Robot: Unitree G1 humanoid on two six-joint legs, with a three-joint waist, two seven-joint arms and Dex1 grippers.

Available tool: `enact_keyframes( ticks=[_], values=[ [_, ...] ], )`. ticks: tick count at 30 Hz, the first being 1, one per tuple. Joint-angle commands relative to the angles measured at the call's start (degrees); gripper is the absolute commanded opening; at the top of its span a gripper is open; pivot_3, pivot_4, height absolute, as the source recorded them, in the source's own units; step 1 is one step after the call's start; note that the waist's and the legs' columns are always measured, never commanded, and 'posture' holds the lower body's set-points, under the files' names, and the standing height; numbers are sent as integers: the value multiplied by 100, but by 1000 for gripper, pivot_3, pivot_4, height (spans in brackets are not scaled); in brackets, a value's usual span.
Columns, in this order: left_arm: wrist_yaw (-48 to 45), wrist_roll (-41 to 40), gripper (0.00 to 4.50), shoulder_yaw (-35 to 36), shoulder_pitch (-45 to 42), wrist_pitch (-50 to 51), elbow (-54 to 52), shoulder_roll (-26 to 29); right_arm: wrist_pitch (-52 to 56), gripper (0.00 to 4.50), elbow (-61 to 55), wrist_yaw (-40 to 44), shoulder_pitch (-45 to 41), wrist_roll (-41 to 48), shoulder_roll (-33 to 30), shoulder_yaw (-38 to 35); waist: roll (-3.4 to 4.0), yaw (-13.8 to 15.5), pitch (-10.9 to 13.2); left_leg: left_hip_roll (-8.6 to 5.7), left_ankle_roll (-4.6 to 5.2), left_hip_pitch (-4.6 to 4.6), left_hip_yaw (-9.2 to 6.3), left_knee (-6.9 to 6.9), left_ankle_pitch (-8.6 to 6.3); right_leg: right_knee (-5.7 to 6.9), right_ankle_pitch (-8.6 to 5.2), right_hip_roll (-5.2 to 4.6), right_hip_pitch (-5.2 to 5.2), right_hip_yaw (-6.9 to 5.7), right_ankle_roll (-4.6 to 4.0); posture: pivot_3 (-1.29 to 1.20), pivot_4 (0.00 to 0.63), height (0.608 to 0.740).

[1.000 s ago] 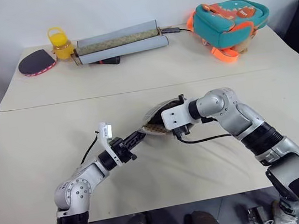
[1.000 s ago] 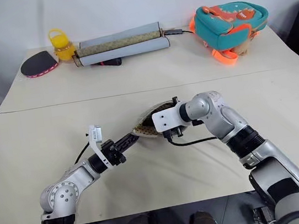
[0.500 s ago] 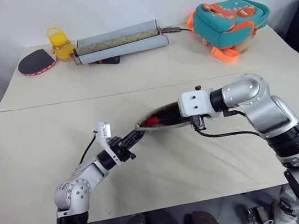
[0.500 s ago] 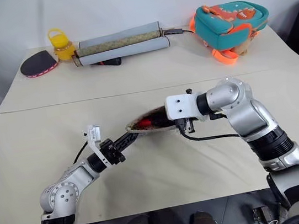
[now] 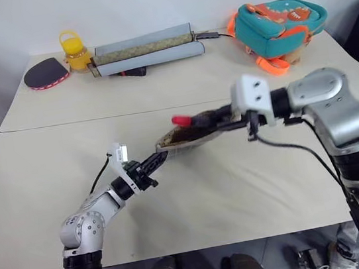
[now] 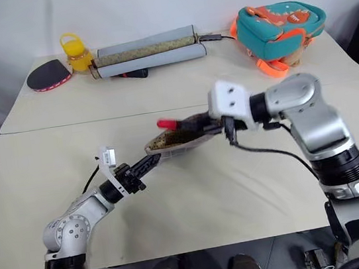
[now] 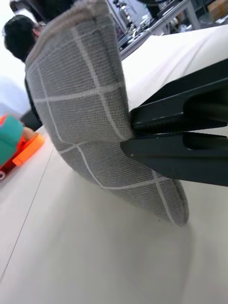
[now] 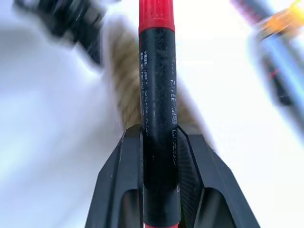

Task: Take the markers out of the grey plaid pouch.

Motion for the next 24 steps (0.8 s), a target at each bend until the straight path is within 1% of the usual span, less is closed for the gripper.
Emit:
enact_keyframes(
  ticks=[1, 3, 7, 10, 15, 17, 18, 24],
  values=[
    [-72, -118, 0, 99, 73, -32, -184, 44, -581, 569, 615, -598, -142, -511, -411, -296, 0, 5, 0, -2, 0, 0, 1, 0, 0, -2, 0, -1, 0, 0, 0, 0, 150, 740],
    [-81, -176, 0, 148, 90, 21, -205, 70, -1038, 569, 1303, -1101, -168, -986, -582, -227, -1, 2, 0, -3, 0, 0, 3, 0, 0, -6, 0, -3, 0, 0, 0, 0, 150, 740],
    [-178, -240, 0, 207, 125, 78, -187, 167, -2317, 569, 2677, -2001, 55, -2305, -1003, 418, -1, -19, 0, -3, 0, 1, 8, -1, 0, -5, 0, -1, -4, 2, 0, 0, 150, 740],
    [-322, -313, 0, 228, 176, 143, -215, 309, -2749, 569, 3370, -2534, 217, -2459, -739, 474, 0, -44, 0, -1, -2, 1, 11, -7, 1, -3, 0, 2, -3, 2, 0, 0, 150, 740],
    [-444, -449, 0, 351, 204, 253, -219, 510, -2471, 569, 3443, -2007, 704, -2016, -288, 484, 6, -96, 4, 10, -8, 2, 14, -12, 5, 3, -1, 16, -5, 4, -1, 0, 150, 740],
    [-448, -389, 0, 331, 200, 208, -218, 542, -2361, 1304, 3424, -1989, 751, -1905, -201, 365, 6, -90, 4, 8, -8, 2, 13, -8, 5, 5, -1, 14, -3, 6, -1, 0, 150, 740],
    [-431, -420, 0, 335, 196, 231, -237, 523, -2370, 1584, 3437, -2041, 740, -1926, -218, 340, 6, -85, 5, 8, -8, 3, 9, -6, 5, 2, -1, 14, 2, 6, -1, 0, 150, 740],
    [-466, -542, 0, 290, 270, 385, -345, 500, -1759, 3627, 2867, -1531, 796, -1374, -302, 45, 6, -34, 5, 8, -8, 2, 7, -4, 5, 0, -1, 13, 2, 8, -1, 0, 150, 740]
  ],
)
